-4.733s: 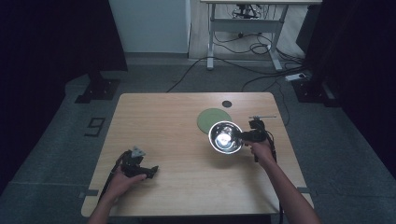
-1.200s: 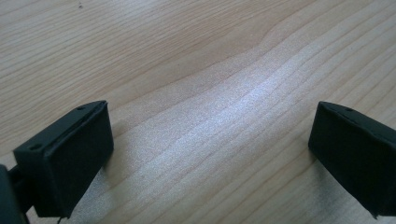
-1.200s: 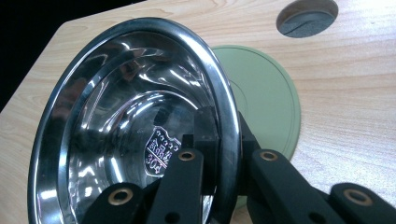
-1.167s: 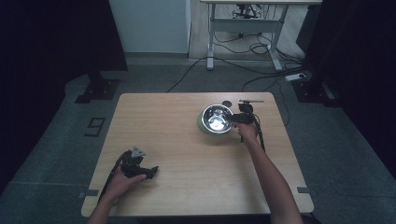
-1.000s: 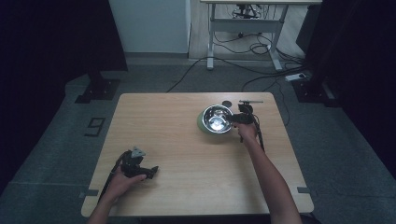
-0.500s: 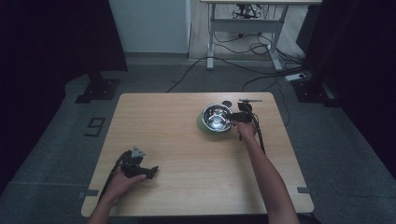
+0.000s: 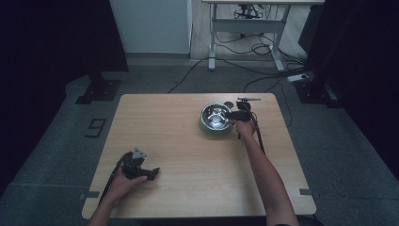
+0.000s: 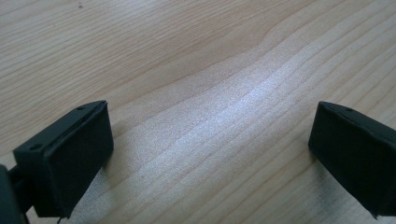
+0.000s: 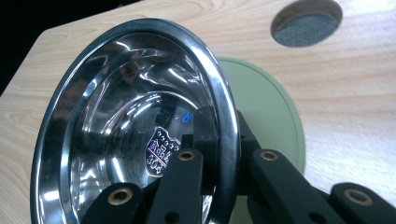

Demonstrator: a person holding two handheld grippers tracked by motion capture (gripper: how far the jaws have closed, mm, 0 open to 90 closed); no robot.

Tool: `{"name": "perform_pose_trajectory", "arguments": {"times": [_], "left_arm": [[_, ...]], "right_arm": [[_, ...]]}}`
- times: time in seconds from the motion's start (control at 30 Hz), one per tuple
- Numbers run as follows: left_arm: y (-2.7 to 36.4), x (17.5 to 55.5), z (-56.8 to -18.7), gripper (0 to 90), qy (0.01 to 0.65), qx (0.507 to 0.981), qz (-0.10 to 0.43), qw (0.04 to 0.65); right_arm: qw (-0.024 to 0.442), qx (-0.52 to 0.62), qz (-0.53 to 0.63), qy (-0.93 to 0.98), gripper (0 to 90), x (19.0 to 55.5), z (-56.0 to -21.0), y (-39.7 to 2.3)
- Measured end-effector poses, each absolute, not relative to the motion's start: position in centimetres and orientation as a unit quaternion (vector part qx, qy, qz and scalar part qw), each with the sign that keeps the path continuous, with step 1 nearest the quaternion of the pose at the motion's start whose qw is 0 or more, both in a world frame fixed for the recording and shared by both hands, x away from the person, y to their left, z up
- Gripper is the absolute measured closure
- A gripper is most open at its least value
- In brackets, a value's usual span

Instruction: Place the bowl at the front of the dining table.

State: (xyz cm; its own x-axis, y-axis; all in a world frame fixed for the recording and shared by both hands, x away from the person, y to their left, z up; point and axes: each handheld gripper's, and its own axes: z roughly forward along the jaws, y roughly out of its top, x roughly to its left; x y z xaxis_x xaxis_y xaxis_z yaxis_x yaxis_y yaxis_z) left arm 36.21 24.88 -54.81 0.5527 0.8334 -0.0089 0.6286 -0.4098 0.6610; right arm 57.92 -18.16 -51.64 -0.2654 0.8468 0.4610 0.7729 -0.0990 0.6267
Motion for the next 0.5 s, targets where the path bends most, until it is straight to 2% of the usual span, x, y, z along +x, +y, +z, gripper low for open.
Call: {"name": "perform_pose_trajectory", "arguments": {"times": [0.5], "left_arm": [[24.9,36.2,-54.8,0.0,0.444,0.824,0.163,0.313]], "right_arm": [[0.044,0.613,0.426,0.664,85.8,59.0,-52.5,-17.2]]}}
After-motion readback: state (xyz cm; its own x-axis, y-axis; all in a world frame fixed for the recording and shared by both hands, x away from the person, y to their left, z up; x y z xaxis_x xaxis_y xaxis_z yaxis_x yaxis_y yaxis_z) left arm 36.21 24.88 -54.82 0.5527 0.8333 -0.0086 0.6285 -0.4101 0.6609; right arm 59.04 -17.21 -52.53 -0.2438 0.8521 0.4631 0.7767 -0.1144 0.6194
